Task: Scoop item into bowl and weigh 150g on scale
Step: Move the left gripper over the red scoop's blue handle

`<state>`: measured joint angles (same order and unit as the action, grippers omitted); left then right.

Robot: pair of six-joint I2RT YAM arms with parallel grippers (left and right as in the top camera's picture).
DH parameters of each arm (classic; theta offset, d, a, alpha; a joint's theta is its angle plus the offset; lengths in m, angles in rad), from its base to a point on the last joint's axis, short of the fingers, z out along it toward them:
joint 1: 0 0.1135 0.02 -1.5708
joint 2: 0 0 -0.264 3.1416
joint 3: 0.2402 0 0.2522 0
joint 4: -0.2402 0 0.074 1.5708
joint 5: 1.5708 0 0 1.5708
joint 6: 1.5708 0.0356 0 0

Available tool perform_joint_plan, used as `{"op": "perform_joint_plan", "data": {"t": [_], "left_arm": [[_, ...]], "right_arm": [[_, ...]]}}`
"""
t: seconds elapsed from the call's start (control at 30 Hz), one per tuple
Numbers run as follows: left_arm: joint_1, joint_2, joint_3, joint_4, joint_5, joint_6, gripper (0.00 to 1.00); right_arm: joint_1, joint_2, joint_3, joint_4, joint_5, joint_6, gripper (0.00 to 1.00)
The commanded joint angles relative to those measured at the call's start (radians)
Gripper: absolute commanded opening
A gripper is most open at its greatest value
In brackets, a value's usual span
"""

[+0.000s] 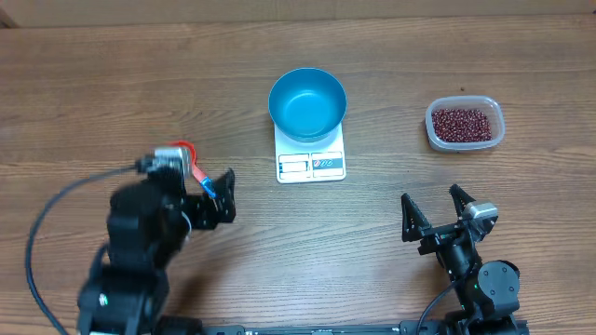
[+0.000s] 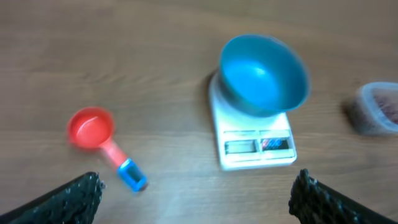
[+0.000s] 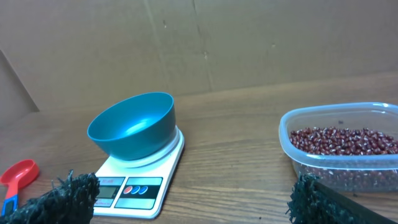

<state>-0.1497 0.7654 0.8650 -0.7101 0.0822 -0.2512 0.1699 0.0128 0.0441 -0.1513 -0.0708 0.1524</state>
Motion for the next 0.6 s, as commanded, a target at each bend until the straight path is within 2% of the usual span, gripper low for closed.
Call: {"op": "perform_joint_plan", "data": {"t": [0.0, 0.1, 0.27, 0.57], "left_arm": [[0.005, 0.115, 0.147, -0.087, -0.085, 0.020, 1.00], [0.005, 0.183, 0.201, -0.112, -0.050, 0.019, 1.00], [0.005, 0.245, 0.206, -0.065, 0.050, 0.019, 1.00], [0.005, 0.314, 0.206, -0.052, 0.050, 0.000, 1.00]], "right_arm": [[-0.003, -0.010, -0.005, 0.005, 0.010, -0.008, 1.00], [-0.003, -0.010, -0.005, 0.005, 0.010, -0.008, 1.00], [-0.003, -0.010, -0.005, 0.005, 0.010, -0.008, 1.00], [-0.003, -0.010, -0.005, 0.005, 0.010, -0.008, 1.00]]}}
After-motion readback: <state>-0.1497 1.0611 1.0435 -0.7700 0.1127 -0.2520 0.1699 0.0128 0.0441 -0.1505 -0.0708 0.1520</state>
